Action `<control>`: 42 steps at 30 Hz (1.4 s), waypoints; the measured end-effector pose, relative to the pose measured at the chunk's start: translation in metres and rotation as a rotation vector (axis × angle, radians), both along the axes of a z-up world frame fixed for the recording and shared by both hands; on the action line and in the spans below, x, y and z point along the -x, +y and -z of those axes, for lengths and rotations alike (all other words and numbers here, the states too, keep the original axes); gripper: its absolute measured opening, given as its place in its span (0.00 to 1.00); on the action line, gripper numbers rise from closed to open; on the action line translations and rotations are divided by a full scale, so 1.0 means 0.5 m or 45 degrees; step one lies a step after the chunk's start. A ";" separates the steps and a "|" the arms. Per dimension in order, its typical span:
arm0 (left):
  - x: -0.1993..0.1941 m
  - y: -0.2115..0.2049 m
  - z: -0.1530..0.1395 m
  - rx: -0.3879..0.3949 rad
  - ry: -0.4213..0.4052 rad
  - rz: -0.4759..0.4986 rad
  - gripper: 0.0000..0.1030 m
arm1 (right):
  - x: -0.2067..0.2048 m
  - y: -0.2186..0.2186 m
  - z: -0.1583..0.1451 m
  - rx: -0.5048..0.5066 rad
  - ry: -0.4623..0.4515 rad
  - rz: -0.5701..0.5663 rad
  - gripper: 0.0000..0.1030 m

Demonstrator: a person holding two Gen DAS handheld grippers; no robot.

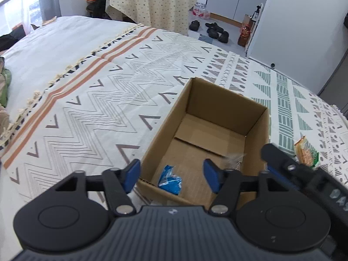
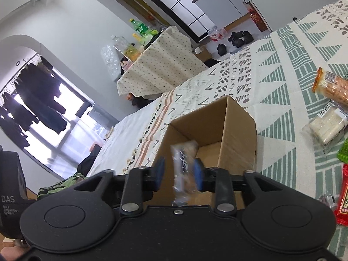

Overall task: Organize snacks
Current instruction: 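Open the left tool and right tool to drop both snacks into the box, then grasp the purple wrapped snack with the left tool while the right tool grasps the orange snack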

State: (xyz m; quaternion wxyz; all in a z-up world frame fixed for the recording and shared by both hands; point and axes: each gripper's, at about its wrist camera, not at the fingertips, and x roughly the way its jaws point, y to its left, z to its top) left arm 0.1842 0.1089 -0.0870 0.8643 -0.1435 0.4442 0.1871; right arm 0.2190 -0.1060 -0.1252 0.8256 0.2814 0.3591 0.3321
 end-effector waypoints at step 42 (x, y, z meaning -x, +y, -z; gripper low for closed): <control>0.112 -0.213 -0.117 0.022 -0.118 0.118 1.00 | 0.110 -0.310 -0.112 0.221 -0.140 0.309 1.00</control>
